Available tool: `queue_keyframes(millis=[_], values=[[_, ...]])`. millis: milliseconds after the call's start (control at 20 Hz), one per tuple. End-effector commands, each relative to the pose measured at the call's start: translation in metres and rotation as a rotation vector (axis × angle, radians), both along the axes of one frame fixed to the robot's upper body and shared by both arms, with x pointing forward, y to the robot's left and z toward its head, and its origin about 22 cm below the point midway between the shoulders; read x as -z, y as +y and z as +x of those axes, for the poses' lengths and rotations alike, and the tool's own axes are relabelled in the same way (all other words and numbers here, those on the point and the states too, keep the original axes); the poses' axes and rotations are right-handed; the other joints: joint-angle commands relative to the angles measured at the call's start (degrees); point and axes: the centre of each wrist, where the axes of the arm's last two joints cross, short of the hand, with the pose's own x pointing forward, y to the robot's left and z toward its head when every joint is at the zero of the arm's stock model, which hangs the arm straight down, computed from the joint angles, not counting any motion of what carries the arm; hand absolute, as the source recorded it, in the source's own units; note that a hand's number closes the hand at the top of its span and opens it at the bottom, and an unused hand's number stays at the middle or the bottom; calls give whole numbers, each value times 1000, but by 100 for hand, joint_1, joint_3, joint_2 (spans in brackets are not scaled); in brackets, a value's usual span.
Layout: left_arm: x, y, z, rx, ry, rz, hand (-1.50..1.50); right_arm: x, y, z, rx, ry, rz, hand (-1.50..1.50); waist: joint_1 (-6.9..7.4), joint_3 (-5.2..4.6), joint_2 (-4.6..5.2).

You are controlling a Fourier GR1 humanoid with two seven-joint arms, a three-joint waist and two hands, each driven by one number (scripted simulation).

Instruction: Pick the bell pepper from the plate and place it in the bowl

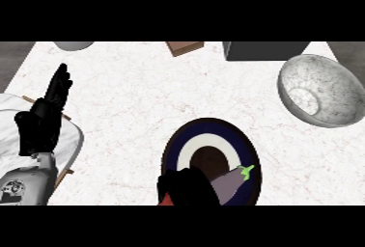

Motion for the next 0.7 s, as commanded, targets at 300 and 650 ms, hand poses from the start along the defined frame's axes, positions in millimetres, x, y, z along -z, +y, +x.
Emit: queue_keyframes(millis=[300,650], values=[[11,3,-6,-10,13,0,0,-79,-37,-31,338,-255,304,150,-57,1,0],[-10,14,3,7,0,-2,0,-107,-63,3,531,-326,274,150,59,0,36]])
